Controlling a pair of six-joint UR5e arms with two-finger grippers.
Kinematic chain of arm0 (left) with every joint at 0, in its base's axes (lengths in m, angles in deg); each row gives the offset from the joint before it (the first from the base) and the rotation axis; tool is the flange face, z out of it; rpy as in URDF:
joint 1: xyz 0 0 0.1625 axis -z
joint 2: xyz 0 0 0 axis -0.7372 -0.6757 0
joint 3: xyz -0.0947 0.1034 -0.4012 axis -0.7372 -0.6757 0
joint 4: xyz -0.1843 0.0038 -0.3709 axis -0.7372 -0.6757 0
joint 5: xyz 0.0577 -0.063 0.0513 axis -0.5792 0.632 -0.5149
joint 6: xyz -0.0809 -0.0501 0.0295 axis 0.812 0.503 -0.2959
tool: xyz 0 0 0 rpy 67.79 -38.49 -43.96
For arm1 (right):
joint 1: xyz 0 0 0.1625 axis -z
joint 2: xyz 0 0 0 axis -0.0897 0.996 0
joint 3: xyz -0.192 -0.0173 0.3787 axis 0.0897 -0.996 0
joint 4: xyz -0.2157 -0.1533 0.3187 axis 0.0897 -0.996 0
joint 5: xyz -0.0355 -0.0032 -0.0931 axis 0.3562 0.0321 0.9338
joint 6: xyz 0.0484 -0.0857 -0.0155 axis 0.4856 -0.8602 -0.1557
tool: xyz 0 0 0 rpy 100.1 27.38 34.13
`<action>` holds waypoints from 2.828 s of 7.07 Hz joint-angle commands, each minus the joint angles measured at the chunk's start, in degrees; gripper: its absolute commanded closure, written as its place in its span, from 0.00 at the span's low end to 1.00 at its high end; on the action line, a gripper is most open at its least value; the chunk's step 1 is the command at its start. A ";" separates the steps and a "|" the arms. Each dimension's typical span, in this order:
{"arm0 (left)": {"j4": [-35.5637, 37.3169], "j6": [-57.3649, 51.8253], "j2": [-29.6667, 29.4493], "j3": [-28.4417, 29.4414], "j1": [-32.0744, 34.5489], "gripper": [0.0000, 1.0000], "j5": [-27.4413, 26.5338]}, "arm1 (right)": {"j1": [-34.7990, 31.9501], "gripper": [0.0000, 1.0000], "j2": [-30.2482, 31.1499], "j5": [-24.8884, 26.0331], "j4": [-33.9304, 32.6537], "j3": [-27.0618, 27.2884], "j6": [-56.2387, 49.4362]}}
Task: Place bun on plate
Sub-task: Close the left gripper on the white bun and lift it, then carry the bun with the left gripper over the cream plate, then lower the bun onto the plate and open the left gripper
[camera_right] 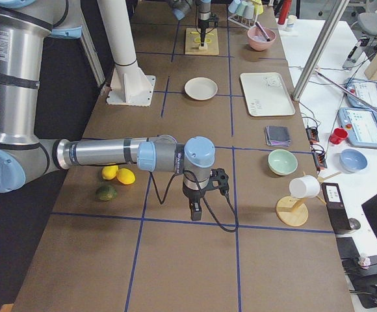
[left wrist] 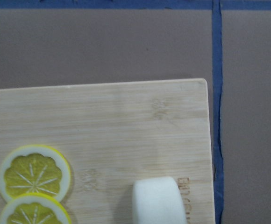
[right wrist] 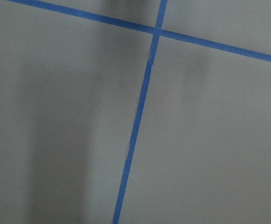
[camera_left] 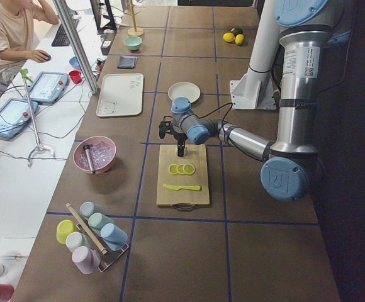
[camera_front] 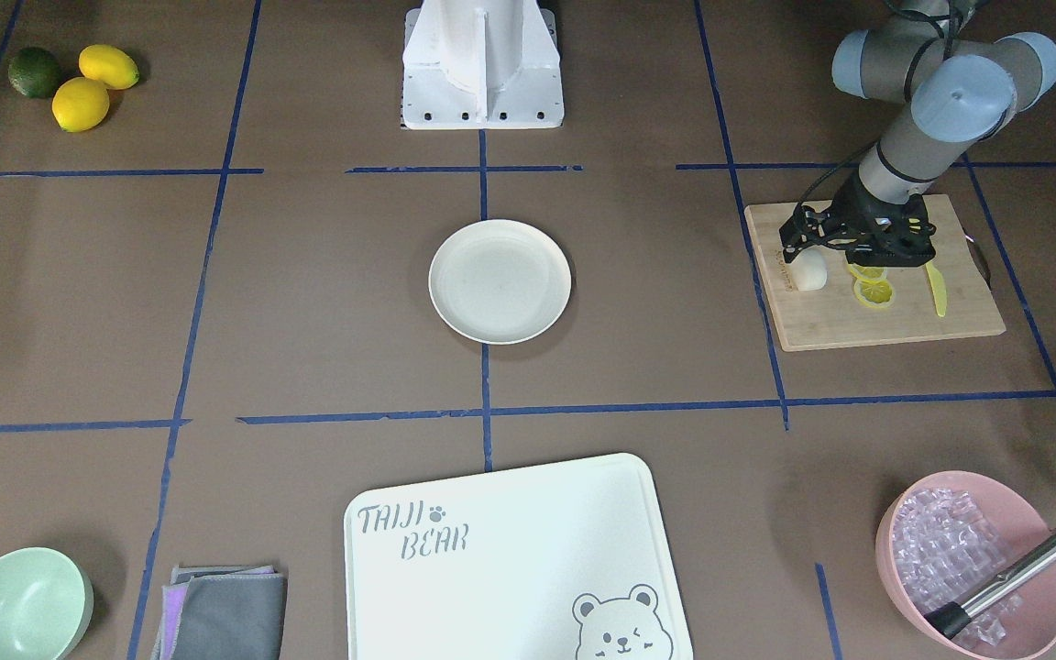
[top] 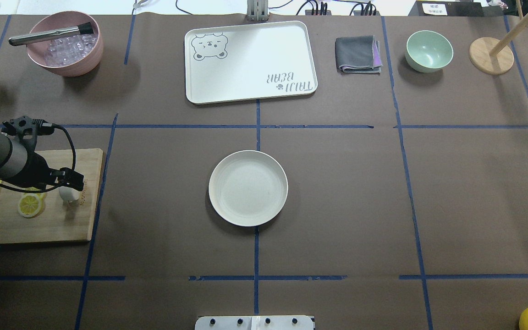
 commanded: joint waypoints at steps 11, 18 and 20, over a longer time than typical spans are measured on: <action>22.74 17.39 -35.25 2.69 -11.68 0.71 -5.68 | -0.88 0.00 0.46 -0.09 0.00 0.99 0.02; 14.73 22.28 -47.36 21.72 -20.33 0.18 -14.12 | -0.88 0.00 0.64 0.00 0.00 1.08 0.11; 15.96 21.14 -47.18 19.36 -18.23 0.01 -13.69 | -0.88 0.00 0.55 0.00 0.00 1.08 0.11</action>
